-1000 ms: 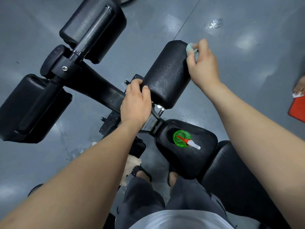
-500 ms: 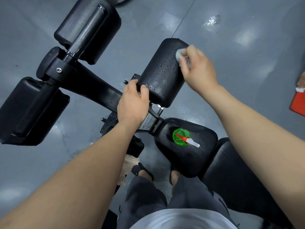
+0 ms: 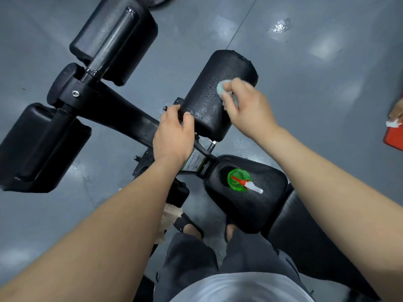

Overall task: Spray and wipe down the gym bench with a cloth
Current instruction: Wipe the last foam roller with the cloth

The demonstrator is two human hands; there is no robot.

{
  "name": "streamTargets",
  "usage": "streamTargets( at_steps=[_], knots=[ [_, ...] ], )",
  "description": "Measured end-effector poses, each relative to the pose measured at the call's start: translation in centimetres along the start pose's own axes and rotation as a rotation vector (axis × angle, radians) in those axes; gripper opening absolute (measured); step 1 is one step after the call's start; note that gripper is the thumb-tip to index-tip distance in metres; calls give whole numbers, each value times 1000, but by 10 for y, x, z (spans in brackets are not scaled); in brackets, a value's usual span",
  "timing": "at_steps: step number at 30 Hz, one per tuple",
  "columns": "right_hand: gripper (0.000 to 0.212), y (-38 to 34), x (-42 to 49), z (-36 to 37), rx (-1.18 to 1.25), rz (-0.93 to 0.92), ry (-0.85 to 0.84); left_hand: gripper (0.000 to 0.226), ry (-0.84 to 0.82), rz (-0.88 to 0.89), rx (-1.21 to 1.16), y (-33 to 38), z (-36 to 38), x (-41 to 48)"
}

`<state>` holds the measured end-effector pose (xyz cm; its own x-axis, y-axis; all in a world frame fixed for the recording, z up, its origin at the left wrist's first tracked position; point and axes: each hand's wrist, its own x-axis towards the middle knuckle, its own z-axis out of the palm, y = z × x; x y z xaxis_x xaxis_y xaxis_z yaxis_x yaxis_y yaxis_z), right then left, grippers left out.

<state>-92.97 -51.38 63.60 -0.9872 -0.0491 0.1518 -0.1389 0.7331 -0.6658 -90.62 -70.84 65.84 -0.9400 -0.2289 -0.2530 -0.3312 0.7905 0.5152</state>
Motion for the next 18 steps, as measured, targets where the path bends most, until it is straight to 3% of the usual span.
streamTargets(
  at_steps=[3, 6, 10, 18],
  knots=[
    [22, 6, -11, -5, -96, -28, -59, 43, 5, 4, -16, 0, 0, 0],
    [23, 22, 12, -13, -166, 59, -32, 43, 1, -7, -25, 0, 1, 0],
    [29, 38, 50, -20, -130, 176, 59, 41, -4, -18, -26, 0, 1, 0],
    [31, 39, 81, -24, -58, 216, 26, 38, -5, -11, -50, -2, -1, 0]
  ],
)
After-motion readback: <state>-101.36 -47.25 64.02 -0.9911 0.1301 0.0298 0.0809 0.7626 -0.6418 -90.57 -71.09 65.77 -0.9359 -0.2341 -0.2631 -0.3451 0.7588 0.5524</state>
